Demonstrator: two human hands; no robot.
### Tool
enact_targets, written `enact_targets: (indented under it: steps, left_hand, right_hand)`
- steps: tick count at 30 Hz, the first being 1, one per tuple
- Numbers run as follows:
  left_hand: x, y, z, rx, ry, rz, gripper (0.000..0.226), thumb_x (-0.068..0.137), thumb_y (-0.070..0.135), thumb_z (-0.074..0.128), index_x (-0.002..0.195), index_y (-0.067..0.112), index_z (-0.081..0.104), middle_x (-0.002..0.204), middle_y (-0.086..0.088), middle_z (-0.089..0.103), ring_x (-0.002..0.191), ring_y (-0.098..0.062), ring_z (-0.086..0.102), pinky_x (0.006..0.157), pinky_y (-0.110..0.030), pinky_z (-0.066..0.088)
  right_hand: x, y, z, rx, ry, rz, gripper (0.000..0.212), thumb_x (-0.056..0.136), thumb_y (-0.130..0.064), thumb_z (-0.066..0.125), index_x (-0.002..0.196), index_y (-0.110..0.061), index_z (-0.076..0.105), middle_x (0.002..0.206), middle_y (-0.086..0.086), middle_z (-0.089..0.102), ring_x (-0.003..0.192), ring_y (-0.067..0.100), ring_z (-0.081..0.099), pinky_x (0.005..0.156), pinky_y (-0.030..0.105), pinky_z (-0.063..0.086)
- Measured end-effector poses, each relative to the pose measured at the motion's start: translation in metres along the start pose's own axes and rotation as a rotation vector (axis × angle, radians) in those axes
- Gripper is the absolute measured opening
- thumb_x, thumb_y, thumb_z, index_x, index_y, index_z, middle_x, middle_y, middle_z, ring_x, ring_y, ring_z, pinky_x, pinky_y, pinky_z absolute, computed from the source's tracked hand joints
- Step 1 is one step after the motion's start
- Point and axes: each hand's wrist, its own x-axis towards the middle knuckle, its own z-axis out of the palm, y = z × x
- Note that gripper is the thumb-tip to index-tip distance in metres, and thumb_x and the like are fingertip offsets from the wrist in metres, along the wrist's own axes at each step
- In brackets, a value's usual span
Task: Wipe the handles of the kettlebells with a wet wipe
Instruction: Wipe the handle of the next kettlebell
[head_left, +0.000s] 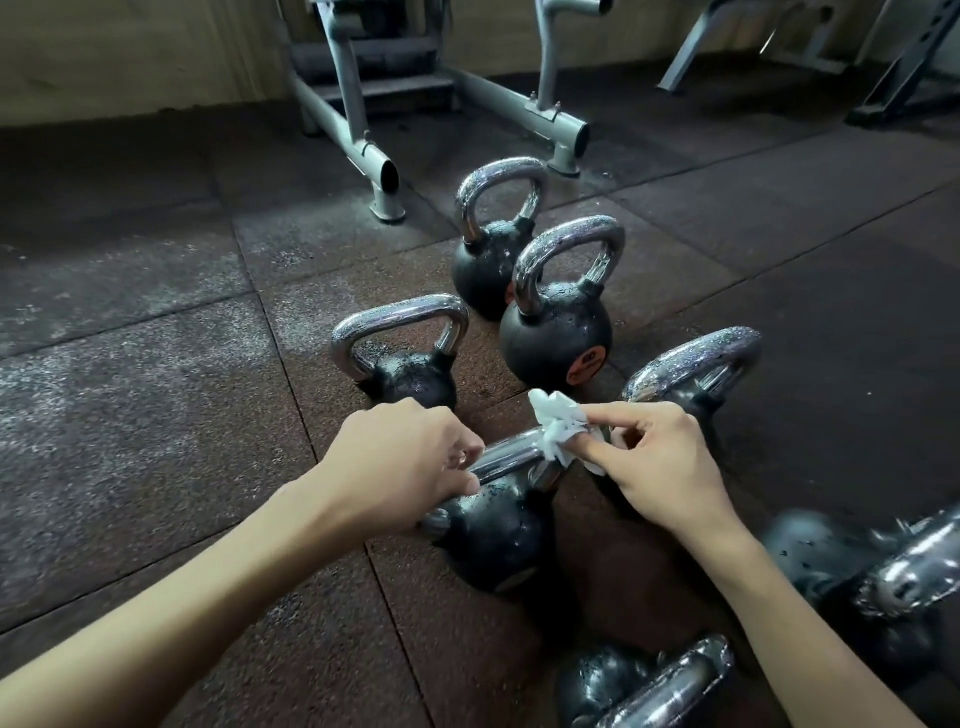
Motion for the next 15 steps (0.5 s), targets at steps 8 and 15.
enact_targets:
  steps: [8,15]
  left_hand:
    - [-0.028,-0.031,0.008,-0.117,0.013,-0.094,0.04,0.086,0.062,0.071,0.125,0.059,0.063,0.116,0.027,0.072,0.109,-0.008,0.067,0.085,-0.029,0.052]
    - [-0.036,-0.051,0.024,-0.157,0.087,-0.113,0.042,0.088,0.064,0.068,0.129,0.063,0.058,0.123,0.018,0.072,0.112,-0.013,0.067,0.088,-0.033,0.054]
  right_hand:
    - [-0.003,-0.007,0.017,0.141,-0.105,0.044,0.02,0.081,-0.032,0.086,0.097,-0.043,0.082,0.053,-0.003,0.043,0.052,0.011,0.032,0.049,0.023,0.028]
    - [-0.001,0.004,0.022,0.094,-0.136,0.092,0.019,0.078,-0.035,0.087,0.092,-0.047,0.081,0.057,-0.006,0.067,0.054,0.006,0.046,0.054,0.023,0.036]
